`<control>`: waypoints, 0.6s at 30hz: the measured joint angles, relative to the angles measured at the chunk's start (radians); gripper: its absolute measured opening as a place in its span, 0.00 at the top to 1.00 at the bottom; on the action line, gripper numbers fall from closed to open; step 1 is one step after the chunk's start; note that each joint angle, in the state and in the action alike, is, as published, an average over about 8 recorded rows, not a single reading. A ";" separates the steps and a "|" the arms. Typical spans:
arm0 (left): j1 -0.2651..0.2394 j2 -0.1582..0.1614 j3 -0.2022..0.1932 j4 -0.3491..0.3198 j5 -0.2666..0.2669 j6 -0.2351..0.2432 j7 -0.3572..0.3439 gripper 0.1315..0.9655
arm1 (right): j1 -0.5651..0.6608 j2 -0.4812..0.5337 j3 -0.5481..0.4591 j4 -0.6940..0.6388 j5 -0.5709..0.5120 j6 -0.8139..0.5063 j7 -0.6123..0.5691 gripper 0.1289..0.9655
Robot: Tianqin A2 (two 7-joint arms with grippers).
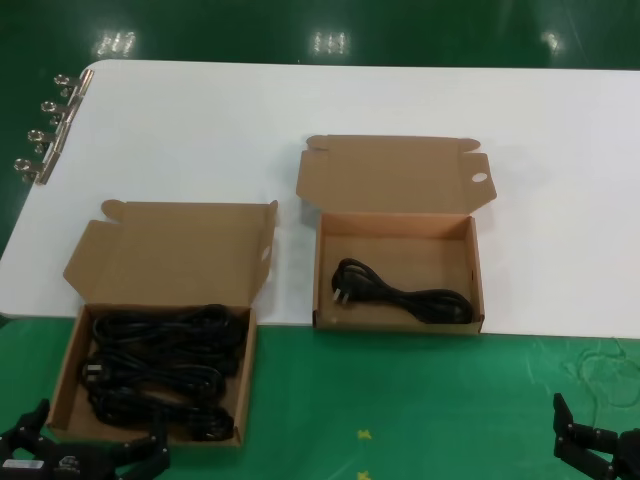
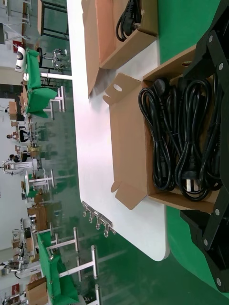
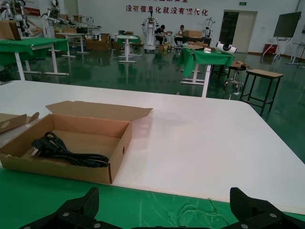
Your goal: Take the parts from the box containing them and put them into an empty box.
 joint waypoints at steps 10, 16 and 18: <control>0.000 0.000 0.000 0.000 0.000 0.000 0.000 0.00 | 0.000 0.000 0.000 0.000 0.000 0.000 0.000 0.00; 0.000 0.000 0.000 0.000 0.000 0.000 0.000 0.00 | 0.000 0.000 0.000 0.000 0.000 0.000 0.000 0.00; 0.000 0.000 0.000 0.000 0.000 0.000 0.000 0.00 | 0.000 0.000 0.000 0.000 0.000 0.000 0.000 0.00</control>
